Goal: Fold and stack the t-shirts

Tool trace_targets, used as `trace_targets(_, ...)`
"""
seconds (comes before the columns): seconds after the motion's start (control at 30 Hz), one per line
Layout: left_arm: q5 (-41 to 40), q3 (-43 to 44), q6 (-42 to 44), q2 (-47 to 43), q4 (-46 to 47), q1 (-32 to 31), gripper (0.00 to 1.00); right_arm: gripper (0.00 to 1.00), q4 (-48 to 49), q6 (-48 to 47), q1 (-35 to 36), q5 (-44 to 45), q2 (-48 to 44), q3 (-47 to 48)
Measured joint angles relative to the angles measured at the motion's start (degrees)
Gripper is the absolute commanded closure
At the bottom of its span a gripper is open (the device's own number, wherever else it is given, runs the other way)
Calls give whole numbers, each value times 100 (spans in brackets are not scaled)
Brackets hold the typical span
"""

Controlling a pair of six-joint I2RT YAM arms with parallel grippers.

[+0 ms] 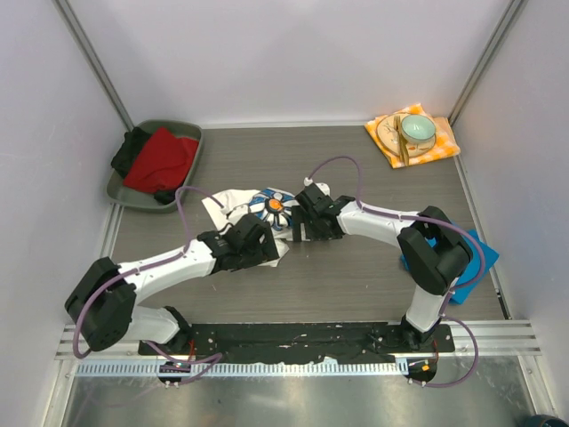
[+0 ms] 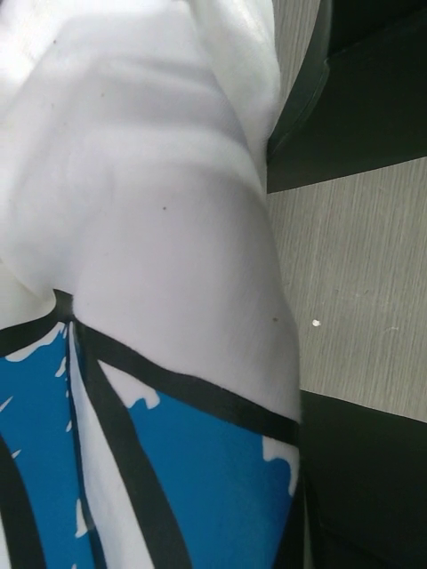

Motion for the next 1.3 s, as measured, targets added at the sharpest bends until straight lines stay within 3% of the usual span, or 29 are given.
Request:
trace_targets(0.2, -448, 31, 85, 472, 20, 0, 10, 6, -44, -72, -50, 116, 0, 85)
trace_targets(0.33, -640, 264, 153, 852, 55, -4, 22, 8, -48, -116, -57, 177, 0, 87)
trace_targets(0.4, -695, 400, 221, 1056, 118, -11, 32, 10, -48, -151, -61, 214, 0, 87)
trace_targets(0.57, -737, 614, 286, 1445, 345, -22, 80, 21, -48, -219, -131, 310, 13, 87)
trace_targets(0.63, -739, 664, 326, 1502, 424, -24, 87, 27, -44, -238, -186, 348, 72, 94)
trace_targets(0.87, -761, 678, 400, 1547, 483, -24, 98, 35, 70, -339, -299, 461, 350, 192)
trace_targets(0.97, -761, 678, 402, 1547, 483, -24, 100, 43, 170, -367, -304, 518, 472, 315)
trace_targets(1.23, -776, 474, 398, 1346, 529, -24, 100, 76, 319, -433, -313, 623, 866, 769)
trace_targets(1.3, -780, 372, 393, 1237, 525, -24, 100, 96, 367, -450, -313, 651, 955, 879)
